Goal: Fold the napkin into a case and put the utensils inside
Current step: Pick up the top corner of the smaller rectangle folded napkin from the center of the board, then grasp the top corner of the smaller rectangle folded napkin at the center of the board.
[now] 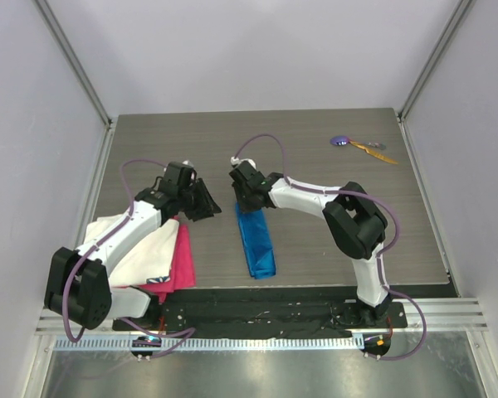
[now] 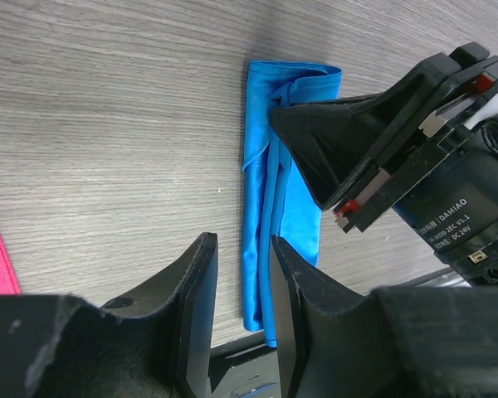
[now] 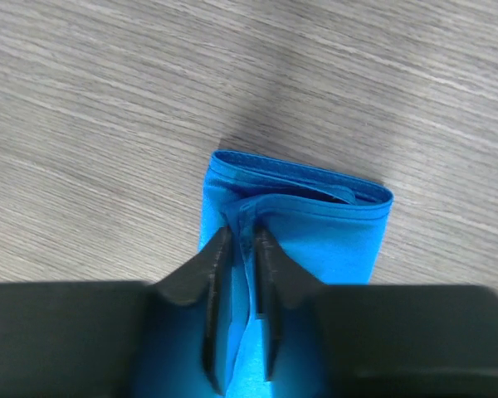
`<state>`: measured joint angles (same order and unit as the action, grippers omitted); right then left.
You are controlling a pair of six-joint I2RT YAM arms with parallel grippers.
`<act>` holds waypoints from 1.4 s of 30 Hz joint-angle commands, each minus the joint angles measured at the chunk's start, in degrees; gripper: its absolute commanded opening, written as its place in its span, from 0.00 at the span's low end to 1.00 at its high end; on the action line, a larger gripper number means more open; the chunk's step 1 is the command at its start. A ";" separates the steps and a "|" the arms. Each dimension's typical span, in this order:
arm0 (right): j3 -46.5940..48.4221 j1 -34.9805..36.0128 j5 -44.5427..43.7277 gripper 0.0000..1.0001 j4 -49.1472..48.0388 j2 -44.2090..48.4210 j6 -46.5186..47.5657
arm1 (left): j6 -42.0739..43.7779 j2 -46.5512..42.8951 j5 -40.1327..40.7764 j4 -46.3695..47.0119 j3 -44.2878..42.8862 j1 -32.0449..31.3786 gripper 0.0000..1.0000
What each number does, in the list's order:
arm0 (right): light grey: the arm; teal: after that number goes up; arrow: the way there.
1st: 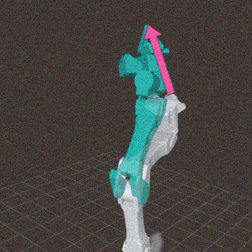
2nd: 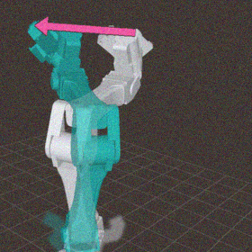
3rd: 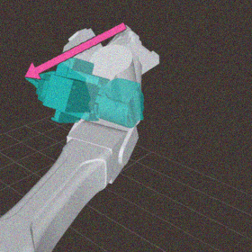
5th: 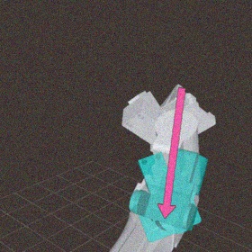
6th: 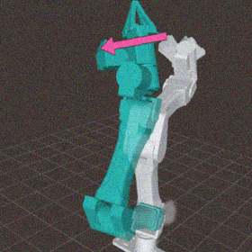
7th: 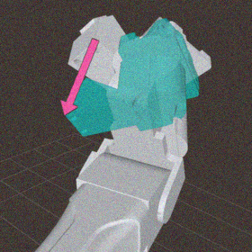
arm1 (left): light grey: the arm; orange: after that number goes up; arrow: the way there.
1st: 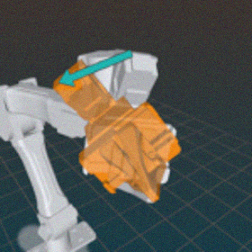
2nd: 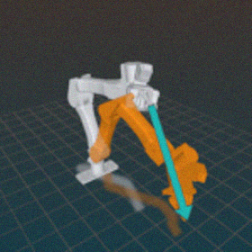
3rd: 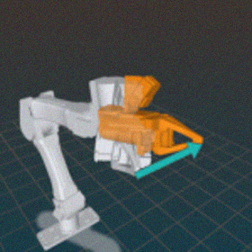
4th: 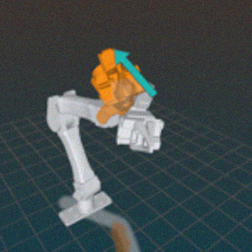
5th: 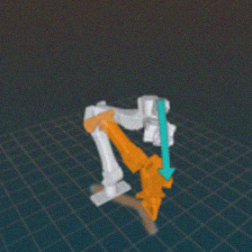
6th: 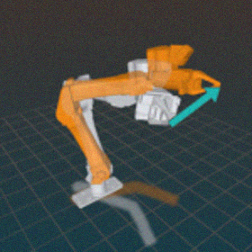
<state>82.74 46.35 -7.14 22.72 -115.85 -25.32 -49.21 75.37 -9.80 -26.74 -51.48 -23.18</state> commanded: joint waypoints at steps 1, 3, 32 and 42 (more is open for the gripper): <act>1.81 0.32 -2.71 0.17 0.22 0.71 0.54 | 0.61 -0.14 0.40 0.02 -0.29 -0.20 0.36; 1.55 0.23 -2.97 0.12 0.31 1.42 0.54 | 0.78 0.56 0.40 0.20 -0.46 -0.37 0.36; -11.64 -4.95 8.43 0.01 -3.65 13.02 -4.74 | 14.49 22.70 26.33 13.56 -11.35 -19.80 0.23; -13.75 -6.62 10.12 0.01 -5.05 14.07 -6.93 | 16.60 27.45 27.82 14.17 -12.94 -22.17 0.24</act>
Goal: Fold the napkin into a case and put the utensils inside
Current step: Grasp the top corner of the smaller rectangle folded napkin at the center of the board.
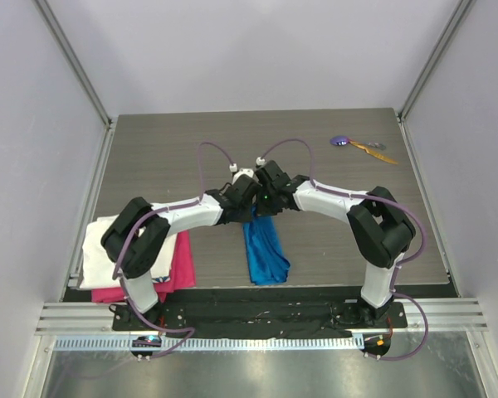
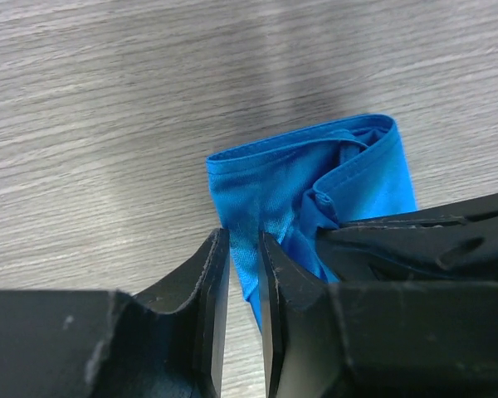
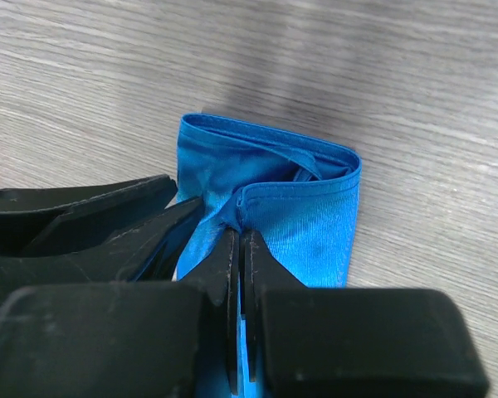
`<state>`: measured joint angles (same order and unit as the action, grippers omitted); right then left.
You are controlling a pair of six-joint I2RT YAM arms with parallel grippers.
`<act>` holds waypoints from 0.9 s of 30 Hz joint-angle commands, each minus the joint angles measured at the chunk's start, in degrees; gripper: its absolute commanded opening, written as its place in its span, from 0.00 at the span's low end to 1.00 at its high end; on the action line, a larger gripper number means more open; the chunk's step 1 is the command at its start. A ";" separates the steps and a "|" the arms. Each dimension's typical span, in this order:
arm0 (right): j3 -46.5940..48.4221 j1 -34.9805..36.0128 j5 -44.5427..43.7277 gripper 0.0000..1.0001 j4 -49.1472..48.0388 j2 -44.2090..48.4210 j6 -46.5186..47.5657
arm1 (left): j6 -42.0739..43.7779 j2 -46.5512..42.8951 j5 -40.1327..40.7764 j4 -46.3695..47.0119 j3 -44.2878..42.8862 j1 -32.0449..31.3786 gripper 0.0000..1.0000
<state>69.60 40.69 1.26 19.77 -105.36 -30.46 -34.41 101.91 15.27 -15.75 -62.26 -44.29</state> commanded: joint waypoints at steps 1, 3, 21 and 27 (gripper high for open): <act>-0.70 -1.05 1.99 0.01 -2.19 3.58 -1.89 | 1.98 1.19 3.10 3.27 -2.25 -1.32 0.24; -0.78 -1.05 2.26 0.01 -2.37 3.58 -1.97 | 2.07 1.54 4.24 3.36 -2.34 -1.85 0.24; -2.10 -1.49 2.70 0.01 -2.98 4.11 -2.24 | -0.39 -4.79 4.51 7.05 3.55 -2.38 0.35; -2.45 -1.66 2.87 0.01 -2.98 4.20 -2.41 | -0.48 -3.47 3.81 7.31 3.11 -2.55 0.35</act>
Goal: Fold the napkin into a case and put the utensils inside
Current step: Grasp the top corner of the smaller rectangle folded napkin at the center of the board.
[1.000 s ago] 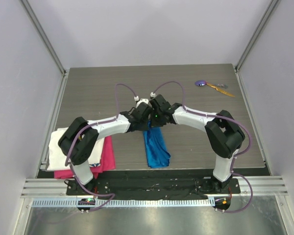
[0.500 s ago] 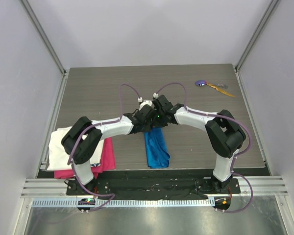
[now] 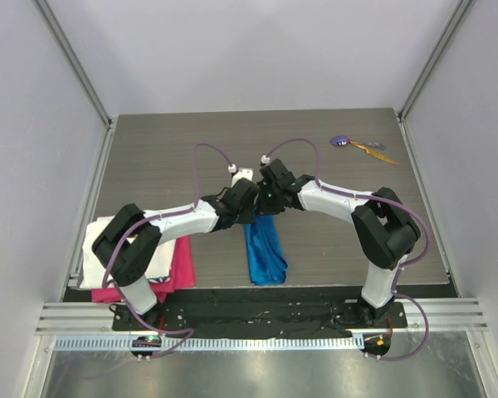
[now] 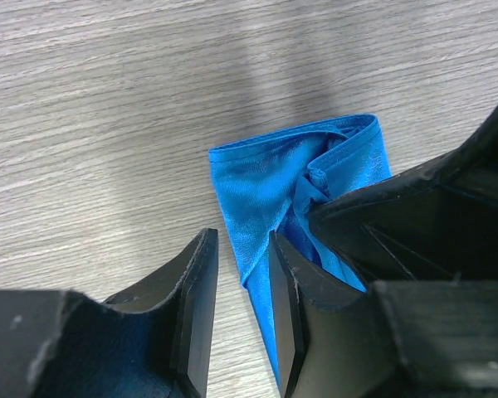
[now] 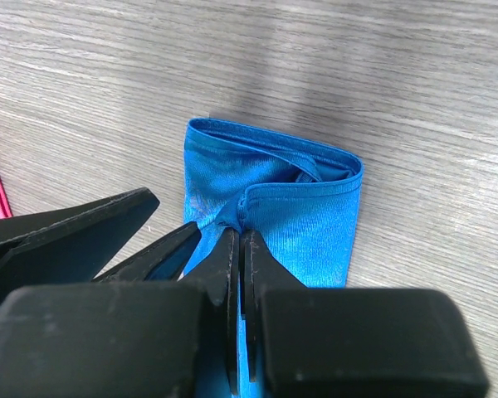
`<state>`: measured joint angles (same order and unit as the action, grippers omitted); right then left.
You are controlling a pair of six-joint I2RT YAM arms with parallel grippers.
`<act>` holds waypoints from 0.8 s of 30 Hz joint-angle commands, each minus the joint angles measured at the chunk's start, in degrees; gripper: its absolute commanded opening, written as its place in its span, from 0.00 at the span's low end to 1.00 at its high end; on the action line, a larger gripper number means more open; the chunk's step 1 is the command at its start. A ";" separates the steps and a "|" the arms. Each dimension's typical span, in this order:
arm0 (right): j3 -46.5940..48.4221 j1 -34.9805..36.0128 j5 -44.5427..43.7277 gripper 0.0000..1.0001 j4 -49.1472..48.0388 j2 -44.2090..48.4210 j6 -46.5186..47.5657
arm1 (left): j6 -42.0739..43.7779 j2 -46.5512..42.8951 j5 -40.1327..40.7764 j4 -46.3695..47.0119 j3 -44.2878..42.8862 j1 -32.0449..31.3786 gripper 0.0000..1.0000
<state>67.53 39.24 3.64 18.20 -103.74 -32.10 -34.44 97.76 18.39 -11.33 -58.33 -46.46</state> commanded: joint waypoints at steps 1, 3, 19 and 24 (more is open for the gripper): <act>-0.38 -0.22 0.49 0.01 -1.50 2.58 -0.86 | -0.37 0.86 0.51 2.98 -1.00 -0.48 0.35; -0.47 -0.22 0.49 0.01 -1.50 2.67 -0.86 | -0.19 1.90 0.07 2.90 -1.53 -0.48 0.35; -0.91 -0.40 1.02 0.01 -1.76 2.76 -1.04 | -0.28 2.44 0.50 2.98 -1.62 -1.79 0.40; -1.17 -0.48 1.37 0.01 -1.76 2.93 -1.39 | -0.54 3.49 1.64 2.55 -1.97 -1.80 0.31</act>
<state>66.54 38.87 4.25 17.76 -103.74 -32.53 -34.48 101.27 18.13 -10.87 -58.50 -47.88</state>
